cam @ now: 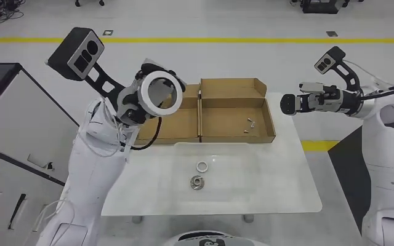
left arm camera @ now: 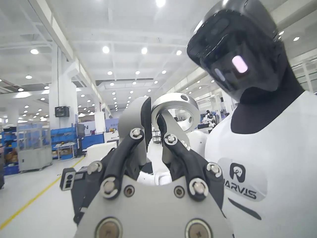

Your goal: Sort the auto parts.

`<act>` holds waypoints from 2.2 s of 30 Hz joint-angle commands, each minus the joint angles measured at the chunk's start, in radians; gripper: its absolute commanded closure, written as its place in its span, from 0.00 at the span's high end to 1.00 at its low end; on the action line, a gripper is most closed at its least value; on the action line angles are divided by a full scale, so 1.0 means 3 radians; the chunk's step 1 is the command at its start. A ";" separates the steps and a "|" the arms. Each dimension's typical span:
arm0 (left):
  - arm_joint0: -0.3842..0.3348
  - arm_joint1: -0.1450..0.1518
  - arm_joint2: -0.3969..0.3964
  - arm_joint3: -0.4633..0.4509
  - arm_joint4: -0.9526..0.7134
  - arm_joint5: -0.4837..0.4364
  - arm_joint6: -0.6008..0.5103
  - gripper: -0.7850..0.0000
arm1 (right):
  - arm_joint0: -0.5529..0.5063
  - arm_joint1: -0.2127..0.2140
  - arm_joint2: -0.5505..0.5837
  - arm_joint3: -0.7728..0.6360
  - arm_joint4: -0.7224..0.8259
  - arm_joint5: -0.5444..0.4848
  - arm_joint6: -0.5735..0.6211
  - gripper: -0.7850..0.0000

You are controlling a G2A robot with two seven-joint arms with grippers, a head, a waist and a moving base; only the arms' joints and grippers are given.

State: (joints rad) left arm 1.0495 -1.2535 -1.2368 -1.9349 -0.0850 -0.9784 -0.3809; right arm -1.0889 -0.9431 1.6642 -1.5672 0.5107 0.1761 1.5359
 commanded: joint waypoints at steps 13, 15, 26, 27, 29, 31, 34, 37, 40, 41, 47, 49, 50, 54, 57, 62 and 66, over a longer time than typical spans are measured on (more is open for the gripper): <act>-0.0027 -0.0009 0.0097 -0.0056 -0.0336 -0.0113 0.0167 0.00 | 0.0000 0.0000 0.0000 0.0000 0.0000 0.0000 0.0000 1.00; -0.0026 -0.0021 0.0091 -0.0054 -0.0390 -0.0113 0.0247 0.00 | 0.0000 0.0000 0.0000 0.0000 0.0000 0.0000 0.0000 1.00; -0.0024 -0.0044 0.0146 -0.0080 -0.0421 -0.0113 0.0193 0.00 | 0.0000 0.0000 0.0000 0.0000 0.0000 0.0000 0.0000 1.00; -0.0024 -0.0044 0.0146 -0.0080 -0.0421 -0.0113 0.0193 0.00 | 0.0000 0.0000 0.0000 0.0000 0.0000 0.0000 0.0000 1.00; -0.0024 -0.0044 0.0146 -0.0080 -0.0421 -0.0113 0.0193 0.00 | 0.0000 0.0000 0.0000 0.0000 0.0000 0.0000 0.0000 1.00; -0.0024 -0.0044 0.0146 -0.0080 -0.0421 -0.0113 0.0193 0.00 | 0.0000 0.0000 0.0000 0.0000 0.0000 0.0000 0.0000 1.00; -0.0024 -0.0044 0.0146 -0.0080 -0.0421 -0.0113 0.0193 0.00 | 0.0000 0.0000 0.0000 0.0000 0.0000 0.0000 0.0000 1.00; -0.0003 -0.0044 0.0135 -0.0100 -0.0409 -0.0061 0.0209 0.00 | 0.0000 0.0000 0.0000 0.0000 0.0000 0.0000 0.0000 1.00; 0.0048 -0.0033 0.0050 -0.0077 -0.0175 0.0159 0.0132 0.00 | 0.0000 0.0000 0.0000 0.0000 0.0000 0.0000 0.0000 1.00; 0.0058 -0.0032 0.0029 -0.0055 -0.0111 0.0247 0.0130 0.00 | 0.0000 0.0000 0.0000 0.0000 0.0000 0.0000 0.0000 1.00; 0.0077 -0.0017 -0.0089 0.0062 0.0467 0.0761 0.0019 0.00 | 0.0000 0.0000 0.0000 0.0000 0.0000 0.0000 0.0000 1.00; 0.0064 -0.0009 -0.0124 0.0095 0.0756 0.0966 -0.0050 0.00 | 0.0000 0.0000 0.0000 0.0000 0.0000 0.0000 0.0000 1.00; 0.0068 -0.0008 -0.0119 0.0115 0.0850 0.1059 -0.0056 0.00 | 0.0000 0.0000 0.0000 0.0000 0.0000 0.0000 0.0000 1.00; 0.0043 0.0000 -0.0109 0.0237 0.1192 0.1327 -0.0141 0.00 | 0.0000 0.0000 0.0000 0.0000 0.0000 0.0000 0.0000 1.00; 0.0044 0.0020 -0.0150 0.0336 0.1351 0.1402 -0.0290 0.00 | 0.0000 0.0000 0.0000 0.0000 0.0000 0.0000 0.0000 1.00; 0.0114 0.0070 -0.0272 0.0370 0.1556 0.1578 -0.0631 0.00 | 0.0000 0.0000 0.0000 0.0000 0.0000 0.0000 0.0000 1.00; 0.0205 0.0108 -0.0411 0.0410 0.1589 0.1627 -0.0773 0.00 | 0.0000 0.0000 0.0000 0.0000 0.0000 0.0000 0.0000 1.00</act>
State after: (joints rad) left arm 1.1052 -1.2241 -1.3495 -1.8177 0.3855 -0.4927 -0.6012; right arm -1.0889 -0.9431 1.6642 -1.5672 0.5107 0.1761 1.5359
